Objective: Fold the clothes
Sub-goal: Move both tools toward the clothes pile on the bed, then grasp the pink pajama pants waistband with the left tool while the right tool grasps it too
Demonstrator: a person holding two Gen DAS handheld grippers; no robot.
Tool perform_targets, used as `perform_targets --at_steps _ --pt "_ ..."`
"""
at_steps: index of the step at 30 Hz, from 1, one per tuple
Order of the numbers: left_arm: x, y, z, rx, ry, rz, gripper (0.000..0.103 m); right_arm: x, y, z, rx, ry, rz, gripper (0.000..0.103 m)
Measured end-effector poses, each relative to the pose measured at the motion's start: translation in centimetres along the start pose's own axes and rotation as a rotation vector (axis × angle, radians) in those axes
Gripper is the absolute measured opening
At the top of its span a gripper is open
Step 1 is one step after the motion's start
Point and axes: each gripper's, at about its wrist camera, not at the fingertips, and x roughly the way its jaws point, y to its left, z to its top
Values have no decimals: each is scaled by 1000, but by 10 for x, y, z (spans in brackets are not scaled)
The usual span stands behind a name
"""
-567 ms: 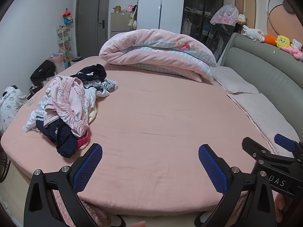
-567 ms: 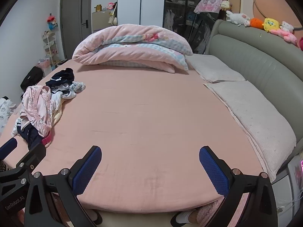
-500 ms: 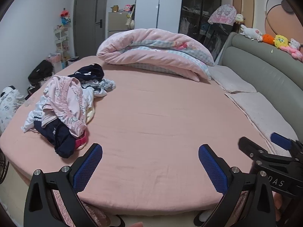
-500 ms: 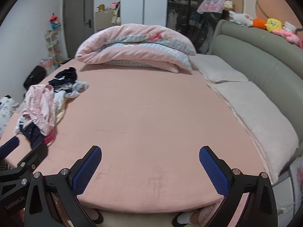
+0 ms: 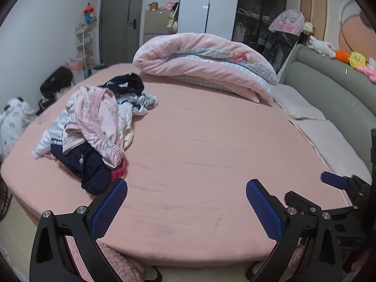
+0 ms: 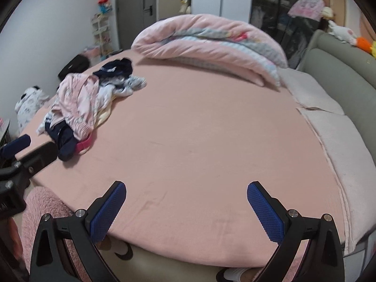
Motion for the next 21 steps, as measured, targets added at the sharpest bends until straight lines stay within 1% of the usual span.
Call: perform_targets --at_steps 1,2,4,5,6,7,8,9,10,13,17,21 --pt "2 10 1 -14 3 5 98 7 9 9 -26 5 34 103" --pt "7 24 3 -33 10 27 96 12 18 18 -46 0 59 103" --pt "17 50 7 -61 23 65 84 21 37 37 -81 -20 101 101" --pt "23 63 9 -75 29 85 80 25 47 47 -98 -31 122 96" --pt "27 76 12 -94 36 107 74 31 59 55 -114 -36 137 91" --pt "33 90 15 -115 42 129 68 38 71 63 -129 -42 151 81" --pt "39 106 18 -142 46 149 65 45 82 69 -141 -39 163 69" --pt "45 118 21 -161 49 162 62 53 93 76 -152 -35 175 64" --pt "51 130 25 -179 51 175 62 67 109 83 -163 -23 204 58" --pt "74 165 36 -212 55 199 62 102 142 97 -180 27 278 54" --pt "112 200 44 -243 83 207 62 155 181 111 -163 87 328 54" --pt "149 224 48 -272 116 183 62 209 215 124 -138 156 385 55"
